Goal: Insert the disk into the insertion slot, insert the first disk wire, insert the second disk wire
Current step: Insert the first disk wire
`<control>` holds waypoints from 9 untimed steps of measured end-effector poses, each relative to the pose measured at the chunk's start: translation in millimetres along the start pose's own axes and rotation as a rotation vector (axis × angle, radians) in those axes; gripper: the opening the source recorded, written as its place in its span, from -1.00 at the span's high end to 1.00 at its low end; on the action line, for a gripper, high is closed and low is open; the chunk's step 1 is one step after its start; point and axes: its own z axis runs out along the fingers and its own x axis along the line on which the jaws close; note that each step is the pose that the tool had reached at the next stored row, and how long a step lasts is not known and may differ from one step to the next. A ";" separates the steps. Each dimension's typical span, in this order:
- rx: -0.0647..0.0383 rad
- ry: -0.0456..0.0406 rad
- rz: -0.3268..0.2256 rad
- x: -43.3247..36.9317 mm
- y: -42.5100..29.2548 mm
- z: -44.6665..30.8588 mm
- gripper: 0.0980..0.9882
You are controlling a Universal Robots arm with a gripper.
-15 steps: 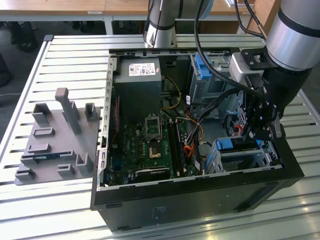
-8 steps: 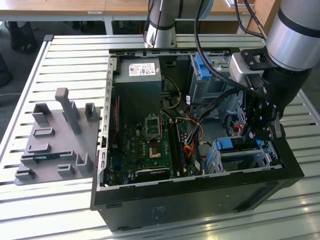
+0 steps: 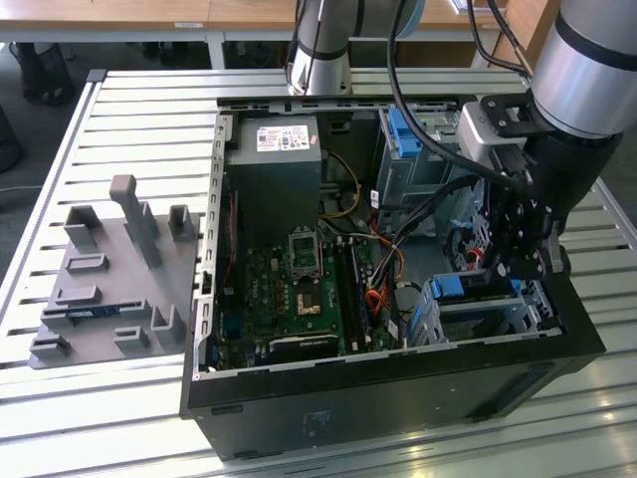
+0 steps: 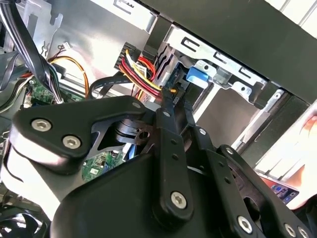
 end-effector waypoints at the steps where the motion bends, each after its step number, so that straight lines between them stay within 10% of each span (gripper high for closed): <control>1: 0.000 0.0001 0.000 0.0 -0.1 -1.1 0.69; 9: -0.003 -0.0002 0.000 0.2 -0.8 -8.7 0.87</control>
